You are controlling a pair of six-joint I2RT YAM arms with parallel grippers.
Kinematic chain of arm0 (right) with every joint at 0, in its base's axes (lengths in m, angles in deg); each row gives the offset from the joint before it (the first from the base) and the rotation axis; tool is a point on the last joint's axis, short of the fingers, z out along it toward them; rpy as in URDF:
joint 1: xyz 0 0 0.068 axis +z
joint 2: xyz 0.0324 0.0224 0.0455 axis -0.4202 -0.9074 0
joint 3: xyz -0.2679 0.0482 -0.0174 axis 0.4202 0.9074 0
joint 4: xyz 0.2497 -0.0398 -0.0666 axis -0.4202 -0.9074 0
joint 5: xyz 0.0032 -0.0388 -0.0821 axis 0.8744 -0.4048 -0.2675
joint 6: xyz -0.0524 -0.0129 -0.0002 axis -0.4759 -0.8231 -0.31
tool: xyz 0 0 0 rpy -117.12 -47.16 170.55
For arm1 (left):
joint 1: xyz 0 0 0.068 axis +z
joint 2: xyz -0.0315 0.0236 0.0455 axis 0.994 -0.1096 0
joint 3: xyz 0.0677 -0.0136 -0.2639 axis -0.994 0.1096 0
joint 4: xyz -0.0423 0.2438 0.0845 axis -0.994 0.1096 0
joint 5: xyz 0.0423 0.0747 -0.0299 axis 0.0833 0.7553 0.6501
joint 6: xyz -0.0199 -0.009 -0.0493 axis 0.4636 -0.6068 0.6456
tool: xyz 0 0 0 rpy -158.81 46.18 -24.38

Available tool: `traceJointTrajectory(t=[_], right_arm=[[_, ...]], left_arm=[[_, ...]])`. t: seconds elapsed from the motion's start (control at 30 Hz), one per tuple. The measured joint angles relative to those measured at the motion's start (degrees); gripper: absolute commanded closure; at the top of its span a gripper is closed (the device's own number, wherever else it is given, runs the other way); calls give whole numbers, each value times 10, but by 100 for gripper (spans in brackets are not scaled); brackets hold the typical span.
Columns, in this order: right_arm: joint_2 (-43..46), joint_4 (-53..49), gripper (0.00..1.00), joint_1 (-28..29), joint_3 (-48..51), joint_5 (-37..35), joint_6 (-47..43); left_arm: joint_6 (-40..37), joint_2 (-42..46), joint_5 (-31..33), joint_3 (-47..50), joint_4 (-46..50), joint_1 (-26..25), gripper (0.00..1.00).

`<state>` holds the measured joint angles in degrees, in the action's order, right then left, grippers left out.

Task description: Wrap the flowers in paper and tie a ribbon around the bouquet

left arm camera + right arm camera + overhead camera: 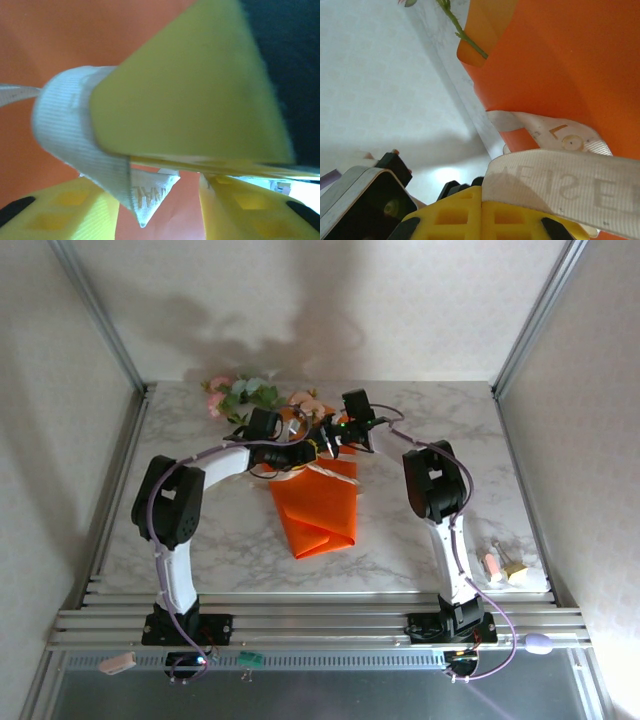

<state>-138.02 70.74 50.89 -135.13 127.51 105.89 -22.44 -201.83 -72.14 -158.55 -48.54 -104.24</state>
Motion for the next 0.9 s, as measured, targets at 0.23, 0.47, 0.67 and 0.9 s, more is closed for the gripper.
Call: traceJointTrajectory(t=[0.23,0.47,0.67,0.9], right_arm=[[-5,15,100,1,-8,13,8],[-5,24,100,2,-10,20,11],[-15,-55,77,7,-62,17,-37],[-4,-237,65,20,-126,-57,-171]], left_arm=[[-12,-1,24,-12,15,-8,60],[-27,0,58,-23,26,-24,98],[-16,9,94,-15,28,-31,100],[66,75,143,78,-32,-31,100]])
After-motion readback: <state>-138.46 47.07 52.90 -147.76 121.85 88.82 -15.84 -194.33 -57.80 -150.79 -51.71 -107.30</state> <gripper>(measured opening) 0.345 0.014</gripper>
